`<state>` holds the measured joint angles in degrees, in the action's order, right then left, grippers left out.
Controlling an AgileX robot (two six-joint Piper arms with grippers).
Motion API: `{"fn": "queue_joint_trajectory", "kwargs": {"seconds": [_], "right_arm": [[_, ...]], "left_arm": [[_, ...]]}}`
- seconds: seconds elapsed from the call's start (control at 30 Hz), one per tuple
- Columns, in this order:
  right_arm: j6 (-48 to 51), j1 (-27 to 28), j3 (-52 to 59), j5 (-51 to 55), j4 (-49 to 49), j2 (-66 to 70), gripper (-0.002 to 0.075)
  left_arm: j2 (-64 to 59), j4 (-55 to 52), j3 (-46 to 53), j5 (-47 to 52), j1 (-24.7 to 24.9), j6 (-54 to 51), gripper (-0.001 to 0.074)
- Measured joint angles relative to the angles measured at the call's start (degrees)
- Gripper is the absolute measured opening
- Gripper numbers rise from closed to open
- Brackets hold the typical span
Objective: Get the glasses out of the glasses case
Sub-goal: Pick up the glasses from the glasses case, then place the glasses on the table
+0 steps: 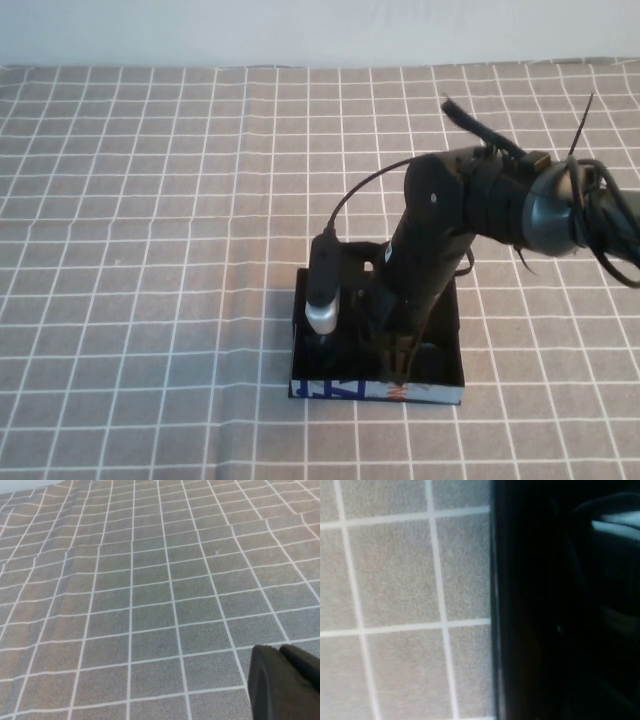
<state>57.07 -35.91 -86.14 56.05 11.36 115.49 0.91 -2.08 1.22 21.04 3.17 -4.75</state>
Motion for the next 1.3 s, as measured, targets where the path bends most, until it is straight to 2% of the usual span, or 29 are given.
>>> {"fn": "queue_joint_trajectory", "kwargs": {"seconds": [0.07, 0.3, 0.4, 0.6, 0.73, 0.93, 1.13, 1.23, 1.3], "right_arm": [[-1.5, 0.0, -1.0, 1.3, -0.2, -0.4, 0.0059], [-12.5, -0.1, -7.0, 6.7, -1.5, -6.5, 0.0055], [-22.9, 0.8, -7.5, 11.7, -4.6, -10.5, 0.0055], [-48.2, 8.7, -0.3, 13.4, -10.0, -17.0, 0.0055], [-60.6, 14.6, 10.0, 6.3, -10.2, -21.2, 0.0054], [-64.9, 19.9, 22.8, -6.4, -7.5, -21.5, 0.0054], [-65.0, 20.3, 24.7, -10.5, -6.4, -18.3, 0.0059], [-65.0, 20.3, 24.7, -12.9, -6.2, -17.7, 0.0090], [-65.0, 20.3, 24.7, -14.1, -6.1, -17.5, 0.0137]], "left_arm": [[0.0, 0.0, 0.0, 0.0, 0.0, 0.0, -0.0004], [0.0, 0.0, 0.0, 0.0, 0.0, 0.0, -0.0005], [0.0, 0.0, 0.0, 0.0, 0.0, 0.0, -0.0005], [0.0, 0.0, 0.0, 0.0, 0.0, 0.0, -0.0004], [0.0, 0.0, 0.0, 0.0, 0.0, 0.0, -0.0004], [0.0, 0.0, 0.0, 0.0, 0.0, 0.0, -0.0004], [0.0, 0.0, 0.0, 0.0, 0.0, 0.0, -0.0004], [0.0, 0.0, 0.0, 0.0, 0.0, 0.0, -0.0004], [0.0, 0.0, 0.0, 0.0, 0.0, 0.0, -0.0004]]}}
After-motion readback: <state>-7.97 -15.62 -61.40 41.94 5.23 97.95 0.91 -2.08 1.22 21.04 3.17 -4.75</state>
